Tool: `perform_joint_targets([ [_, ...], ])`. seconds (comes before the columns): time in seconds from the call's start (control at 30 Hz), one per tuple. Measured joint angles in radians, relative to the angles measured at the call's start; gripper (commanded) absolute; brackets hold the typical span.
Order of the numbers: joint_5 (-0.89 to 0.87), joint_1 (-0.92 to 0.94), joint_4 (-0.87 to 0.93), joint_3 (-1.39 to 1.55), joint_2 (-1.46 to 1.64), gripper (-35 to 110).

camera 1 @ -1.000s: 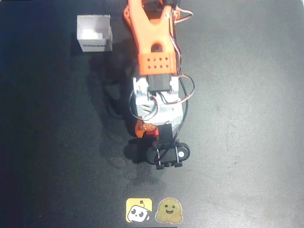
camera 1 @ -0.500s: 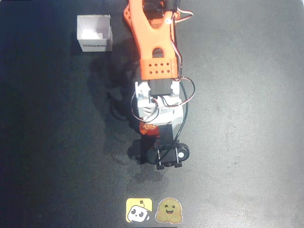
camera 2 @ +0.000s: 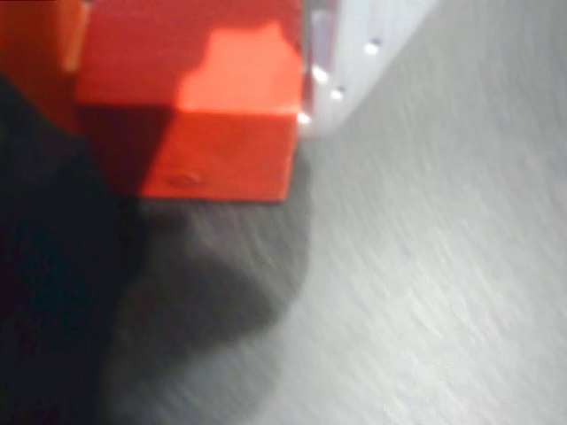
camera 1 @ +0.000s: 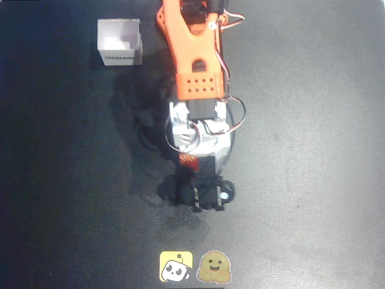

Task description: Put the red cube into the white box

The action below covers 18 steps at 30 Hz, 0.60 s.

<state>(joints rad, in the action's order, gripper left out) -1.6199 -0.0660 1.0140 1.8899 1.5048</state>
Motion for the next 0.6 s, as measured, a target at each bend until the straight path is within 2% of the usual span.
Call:
perform_joint_targets([
  [0.23,-0.15,0.069,0.293,-0.075,0.221,0],
  [0.4,-0.212,0.207,0.402,0.008,0.445,0],
  [0.6,-0.104,0.518,0.502,0.192,0.767,0],
])
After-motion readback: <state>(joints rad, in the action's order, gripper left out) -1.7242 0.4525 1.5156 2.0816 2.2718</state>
